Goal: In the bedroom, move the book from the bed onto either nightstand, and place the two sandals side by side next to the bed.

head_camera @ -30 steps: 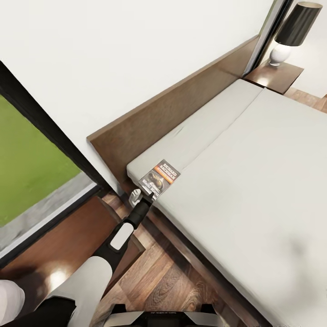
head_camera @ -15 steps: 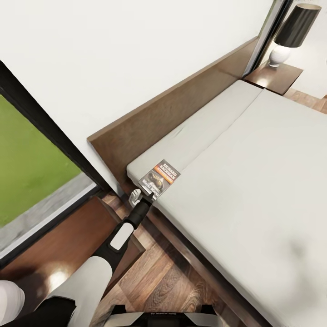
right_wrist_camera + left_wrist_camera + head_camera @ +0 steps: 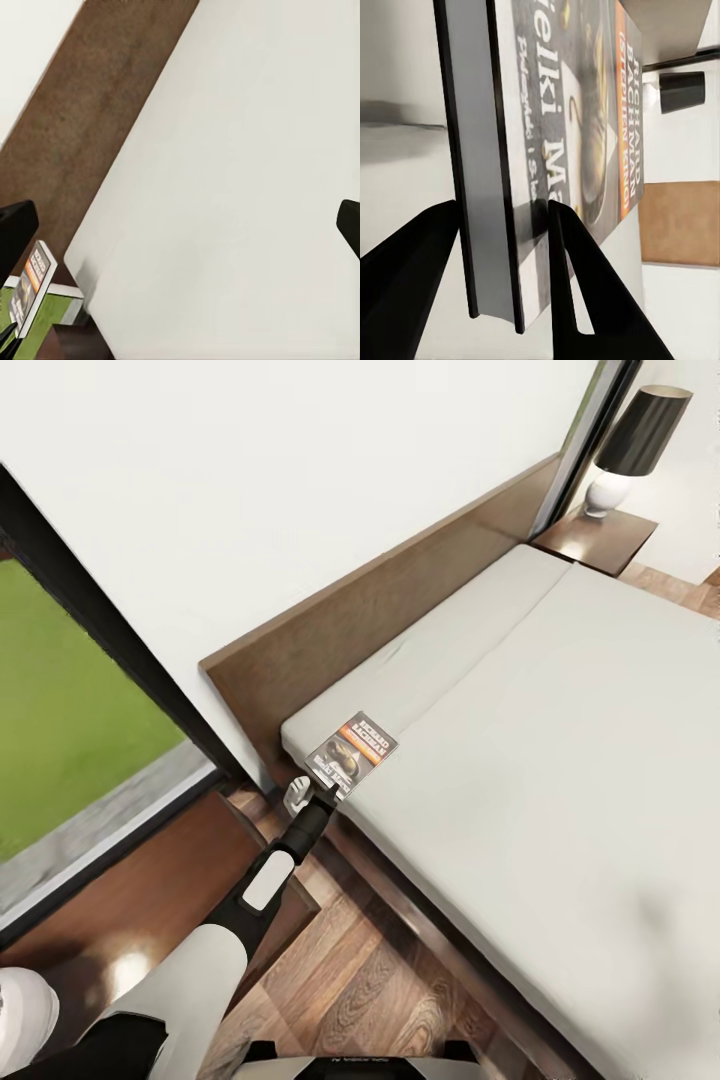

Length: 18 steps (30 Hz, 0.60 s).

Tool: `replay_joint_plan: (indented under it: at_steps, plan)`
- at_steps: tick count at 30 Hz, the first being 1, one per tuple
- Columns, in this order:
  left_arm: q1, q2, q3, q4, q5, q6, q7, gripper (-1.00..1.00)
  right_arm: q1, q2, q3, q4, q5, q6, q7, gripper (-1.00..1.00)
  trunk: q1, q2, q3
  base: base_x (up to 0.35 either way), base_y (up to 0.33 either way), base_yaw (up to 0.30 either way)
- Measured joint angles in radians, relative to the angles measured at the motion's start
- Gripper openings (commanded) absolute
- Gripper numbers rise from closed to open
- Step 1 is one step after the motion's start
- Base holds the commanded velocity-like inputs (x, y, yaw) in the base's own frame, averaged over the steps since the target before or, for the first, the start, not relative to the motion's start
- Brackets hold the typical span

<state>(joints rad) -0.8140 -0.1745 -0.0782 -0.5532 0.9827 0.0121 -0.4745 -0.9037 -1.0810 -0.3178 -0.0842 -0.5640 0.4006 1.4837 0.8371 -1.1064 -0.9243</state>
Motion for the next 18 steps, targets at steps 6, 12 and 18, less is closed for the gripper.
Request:
replay_joint_plan:
  at_steps: [6, 12, 18]
  plan:
    - [0.0, 0.0, 0.0, 0.0, 0.0, 0.0, 0.0, -1.0, 0.0, 0.0, 0.0, 0.0, 0.0, 0.0, -0.001, 1.0, 0.0, 0.0, 0.01, -0.011, 0.0, 0.0]
    - [0.0, 0.0, 0.0, 0.0, 0.0, 0.0, 0.0, -1.0, 0.0, 0.0, 0.0, 0.0, 0.0, 0.0, 0.002, 1.0, 0.0, 0.0, 0.015, -0.001, 0.0, 0.0]
    - [0.0, 0.0, 0.0, 0.0, -0.001, 0.0, 0.0, -1.0, 0.0, 0.0, 0.001, 0.0, 0.0, 0.001, 0.003, 1.0, 0.0, 0.0, 0.015, 0.0, 0.0, 0.041]
